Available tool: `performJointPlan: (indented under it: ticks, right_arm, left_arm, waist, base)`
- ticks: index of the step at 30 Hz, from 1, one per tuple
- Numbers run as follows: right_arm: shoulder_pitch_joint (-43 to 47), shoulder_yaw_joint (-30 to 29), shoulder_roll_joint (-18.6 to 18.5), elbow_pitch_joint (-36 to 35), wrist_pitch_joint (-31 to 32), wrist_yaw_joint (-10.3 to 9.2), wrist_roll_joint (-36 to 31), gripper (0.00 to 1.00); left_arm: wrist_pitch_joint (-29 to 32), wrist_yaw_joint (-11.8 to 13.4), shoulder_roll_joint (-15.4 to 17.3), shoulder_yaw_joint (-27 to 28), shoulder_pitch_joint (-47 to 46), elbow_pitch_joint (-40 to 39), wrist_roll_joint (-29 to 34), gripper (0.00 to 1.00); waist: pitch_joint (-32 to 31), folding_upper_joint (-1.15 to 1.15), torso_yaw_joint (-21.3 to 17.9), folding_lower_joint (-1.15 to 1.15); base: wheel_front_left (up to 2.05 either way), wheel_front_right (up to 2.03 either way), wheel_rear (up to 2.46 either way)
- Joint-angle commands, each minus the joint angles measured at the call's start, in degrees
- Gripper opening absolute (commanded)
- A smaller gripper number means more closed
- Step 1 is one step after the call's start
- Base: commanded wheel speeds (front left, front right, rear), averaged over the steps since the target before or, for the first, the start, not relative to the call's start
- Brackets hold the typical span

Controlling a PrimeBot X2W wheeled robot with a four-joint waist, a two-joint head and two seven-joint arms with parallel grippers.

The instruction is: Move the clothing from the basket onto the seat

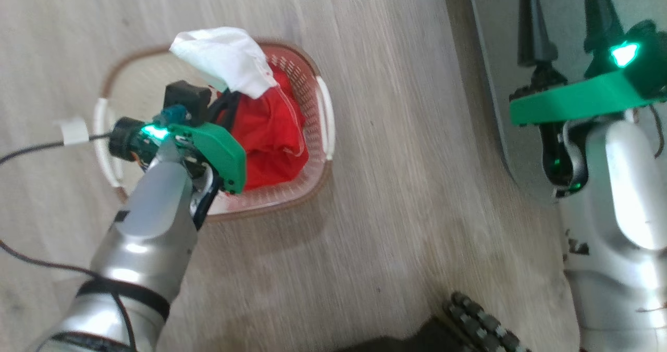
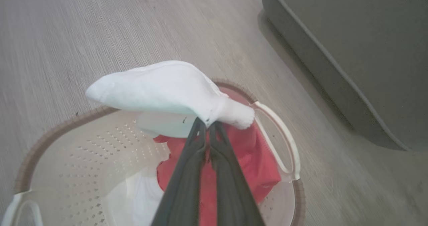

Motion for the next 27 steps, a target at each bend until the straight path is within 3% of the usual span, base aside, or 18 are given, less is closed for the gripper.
performJointPlan:
  ticks: [1, 14, 27]
  right_arm:
    - [2.2, 0.9, -0.4, -1.1, -0.4, -0.02, 0.1, 1.00]
    - [7.1, 3.5, -2.3, 4.5, -0.4, -0.02, 1.3, 1.00]
    - [12.6, 5.9, -2.7, 8.8, -0.4, -0.02, 3.1, 1.00]
  left_arm:
    - [-0.7, 0.0, 0.5, 2.1, 2.0, -3.5, -0.3, 0.00]
    - [-0.7, 0.1, -0.7, 8.8, 11.8, -19.9, 1.1, 0.00]
    - [-0.7, -0.1, -1.4, 10.3, 17.7, -30.5, 2.3, 0.00]
  waist:
    - [-5.6, -0.01, 3.4, 0.01]
    - [-19.0, -0.01, 6.6, 0.01]
    - [-28.9, -0.01, 7.1, 0.01]
  base:
    - [0.00, 0.00, 0.00]
    - [0.00, 0.00, 0.00]
    - [0.00, 0.00, 0.00]
